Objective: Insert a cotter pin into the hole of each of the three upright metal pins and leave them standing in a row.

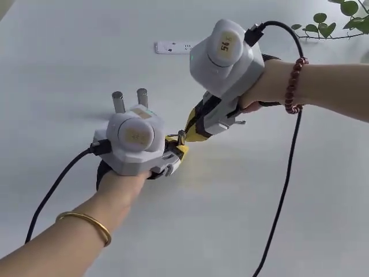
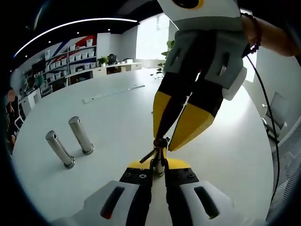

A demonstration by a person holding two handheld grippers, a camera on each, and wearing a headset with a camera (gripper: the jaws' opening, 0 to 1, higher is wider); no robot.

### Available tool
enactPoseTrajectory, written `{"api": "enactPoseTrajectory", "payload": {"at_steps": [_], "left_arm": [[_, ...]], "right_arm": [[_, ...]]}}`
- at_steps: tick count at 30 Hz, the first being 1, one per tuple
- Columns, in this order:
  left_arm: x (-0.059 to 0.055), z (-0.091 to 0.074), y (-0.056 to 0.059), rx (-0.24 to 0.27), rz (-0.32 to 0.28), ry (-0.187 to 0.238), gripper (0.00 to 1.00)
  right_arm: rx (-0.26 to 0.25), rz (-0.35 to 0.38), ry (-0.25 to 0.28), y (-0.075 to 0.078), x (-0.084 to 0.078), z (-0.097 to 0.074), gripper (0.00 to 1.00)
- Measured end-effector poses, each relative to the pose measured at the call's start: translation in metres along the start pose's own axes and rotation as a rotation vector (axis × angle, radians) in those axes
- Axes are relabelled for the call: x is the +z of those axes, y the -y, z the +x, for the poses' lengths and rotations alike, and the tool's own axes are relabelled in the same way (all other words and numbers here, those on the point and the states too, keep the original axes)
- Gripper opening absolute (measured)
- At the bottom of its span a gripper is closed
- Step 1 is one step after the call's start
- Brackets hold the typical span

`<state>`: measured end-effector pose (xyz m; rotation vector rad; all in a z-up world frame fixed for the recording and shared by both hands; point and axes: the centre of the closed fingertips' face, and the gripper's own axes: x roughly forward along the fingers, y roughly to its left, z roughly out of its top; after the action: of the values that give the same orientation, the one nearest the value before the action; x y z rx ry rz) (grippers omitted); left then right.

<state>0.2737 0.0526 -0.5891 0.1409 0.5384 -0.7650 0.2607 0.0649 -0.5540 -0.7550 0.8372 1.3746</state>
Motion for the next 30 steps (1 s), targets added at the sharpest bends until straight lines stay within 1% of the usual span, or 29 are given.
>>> {"api": "enactPoseTrajectory", "payload": {"at_steps": [2,4,6,10,15,19,24,25,27,30], "left_arm": [[0.000,0.000,0.000,0.000,-0.002,0.000,0.07],[0.000,0.000,0.000,0.001,-0.005,0.000,0.07],[0.000,0.000,0.000,0.001,-0.005,-0.001,0.07],[-0.001,0.000,0.000,0.001,-0.007,-0.003,0.07],[-0.002,0.000,0.000,0.000,-0.010,-0.004,0.07],[-0.002,0.000,-0.001,-0.003,-0.008,-0.006,0.07],[-0.003,0.000,-0.002,-0.001,-0.008,-0.011,0.07],[-0.003,-0.001,-0.003,0.003,-0.001,-0.014,0.07],[-0.003,-0.003,-0.004,0.004,0.005,-0.012,0.07],[-0.001,-0.006,-0.006,0.003,0.006,-0.011,0.07]], "right_arm": [[-0.004,-0.012,0.000,0.003,-0.001,0.002,0.05],[-0.010,-0.025,-0.004,0.003,-0.001,0.003,0.06],[-0.001,-0.041,0.007,0.000,0.000,0.004,0.07],[0.001,-0.053,0.015,-0.001,0.001,0.007,0.07],[0.002,-0.047,0.031,0.002,0.004,0.008,0.05],[0.005,-0.060,0.033,0.000,0.004,0.008,0.04],[0.001,-0.051,0.043,-0.003,0.006,0.007,0.04],[0.001,-0.048,0.045,-0.004,0.006,0.007,0.04],[0.000,-0.043,0.050,-0.005,0.010,0.007,0.04],[-0.002,-0.058,0.048,-0.005,0.015,0.007,0.04]]}}
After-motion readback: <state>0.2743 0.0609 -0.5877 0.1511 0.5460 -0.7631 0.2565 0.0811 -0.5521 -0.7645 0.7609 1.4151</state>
